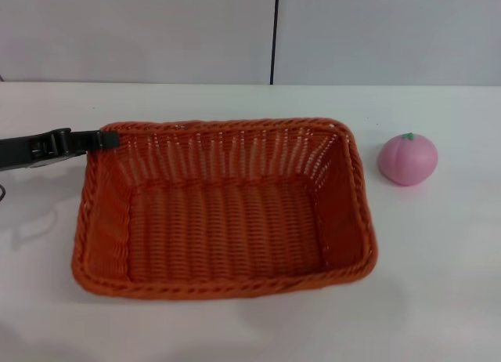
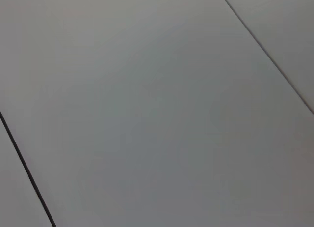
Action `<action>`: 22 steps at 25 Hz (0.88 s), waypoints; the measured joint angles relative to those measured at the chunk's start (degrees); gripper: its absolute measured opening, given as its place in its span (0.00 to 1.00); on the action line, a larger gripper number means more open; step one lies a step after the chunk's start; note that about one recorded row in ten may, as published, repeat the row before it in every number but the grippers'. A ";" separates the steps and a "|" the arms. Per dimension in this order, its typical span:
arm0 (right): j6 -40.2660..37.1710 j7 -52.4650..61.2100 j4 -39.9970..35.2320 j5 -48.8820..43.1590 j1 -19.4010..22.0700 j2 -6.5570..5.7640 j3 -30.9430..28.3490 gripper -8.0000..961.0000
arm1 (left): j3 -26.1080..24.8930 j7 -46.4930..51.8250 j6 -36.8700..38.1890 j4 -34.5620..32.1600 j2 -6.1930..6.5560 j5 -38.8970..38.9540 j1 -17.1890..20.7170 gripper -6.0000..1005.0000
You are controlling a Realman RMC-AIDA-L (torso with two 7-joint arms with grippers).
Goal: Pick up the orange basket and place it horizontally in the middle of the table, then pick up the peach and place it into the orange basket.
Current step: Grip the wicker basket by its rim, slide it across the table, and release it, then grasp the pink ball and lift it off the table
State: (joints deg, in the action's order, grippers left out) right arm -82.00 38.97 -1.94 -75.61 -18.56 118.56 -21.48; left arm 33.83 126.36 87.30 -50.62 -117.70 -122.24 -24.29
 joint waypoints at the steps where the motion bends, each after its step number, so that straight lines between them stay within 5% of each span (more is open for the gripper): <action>1: 0.00 0.00 0.00 0.00 0.00 0.00 0.00 0.56 | -0.02 0.02 0.06 0.00 0.01 0.00 -0.04 0.28; 10: -0.13 2.98 -1.20 -0.43 0.22 0.00 0.47 0.56 | -0.99 -1.83 0.63 0.00 1.10 2.36 -0.10 0.57; 17: 0.34 10.69 -5.81 -0.46 0.60 0.01 5.37 0.56 | -5.43 -14.89 0.79 3.73 1.41 14.13 0.67 0.61; 22: 0.36 17.90 -12.67 -0.46 0.89 -0.02 12.84 0.56 | -13.21 -34.79 -1.09 16.00 0.95 25.17 0.86 0.61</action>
State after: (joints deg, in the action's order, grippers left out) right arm -81.64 56.87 -14.60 -76.08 -17.67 118.54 -8.64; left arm 20.63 91.58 86.20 -34.62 -116.75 -97.07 -23.42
